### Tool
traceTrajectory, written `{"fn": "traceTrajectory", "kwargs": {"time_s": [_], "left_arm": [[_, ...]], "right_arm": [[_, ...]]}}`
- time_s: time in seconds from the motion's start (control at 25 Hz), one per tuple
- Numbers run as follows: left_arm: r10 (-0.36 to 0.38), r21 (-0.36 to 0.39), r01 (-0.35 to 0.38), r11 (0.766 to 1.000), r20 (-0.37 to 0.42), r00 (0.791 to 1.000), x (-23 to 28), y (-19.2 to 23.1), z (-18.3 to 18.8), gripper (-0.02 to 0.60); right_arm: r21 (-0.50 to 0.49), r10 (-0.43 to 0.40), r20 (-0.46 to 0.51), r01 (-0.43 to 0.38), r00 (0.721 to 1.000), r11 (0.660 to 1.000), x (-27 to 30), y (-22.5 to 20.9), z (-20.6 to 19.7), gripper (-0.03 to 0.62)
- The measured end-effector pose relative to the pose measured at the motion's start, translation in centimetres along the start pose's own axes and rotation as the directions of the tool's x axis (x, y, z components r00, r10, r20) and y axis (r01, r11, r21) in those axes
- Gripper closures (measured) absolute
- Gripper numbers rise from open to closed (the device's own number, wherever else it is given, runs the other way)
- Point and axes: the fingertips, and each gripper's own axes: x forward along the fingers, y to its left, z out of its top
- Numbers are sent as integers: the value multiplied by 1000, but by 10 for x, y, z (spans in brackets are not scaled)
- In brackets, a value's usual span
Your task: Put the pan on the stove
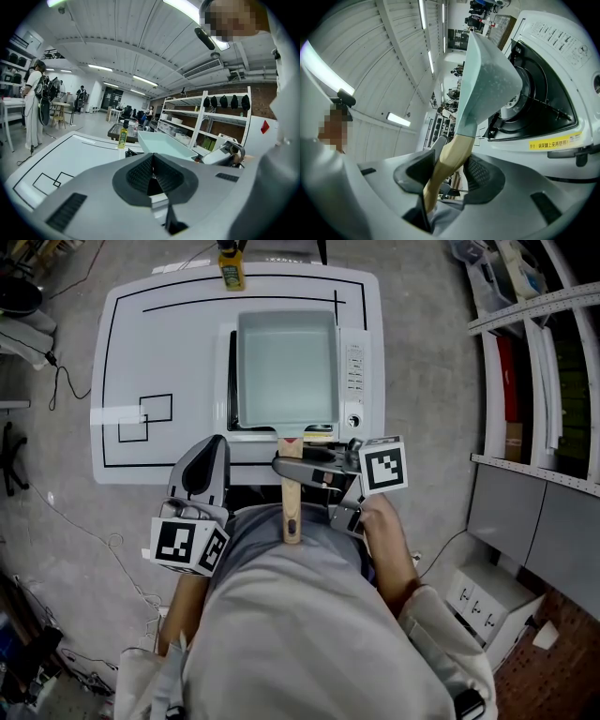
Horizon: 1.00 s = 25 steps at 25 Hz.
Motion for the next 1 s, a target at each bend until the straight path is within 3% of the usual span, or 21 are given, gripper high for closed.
{"fn": "traceTrajectory", "kwargs": {"time_s": [0.2, 0.64, 1.0], "left_arm": [[1, 11, -2, 1000, 8, 1000, 0, 2, 0, 574], [10, -75, -10, 997, -5, 1000, 0, 10, -4, 574], [13, -60, -14, 998, -27, 1000, -2, 8, -7, 574]], "right_arm": [[10, 0, -12, 0, 1000, 1000, 4, -7, -3, 399], [21, 15, -15, -15, 1000, 1000, 8, -16, -4, 397], [38, 29, -19, -29, 999, 999, 9, -23, -4, 395]]}}
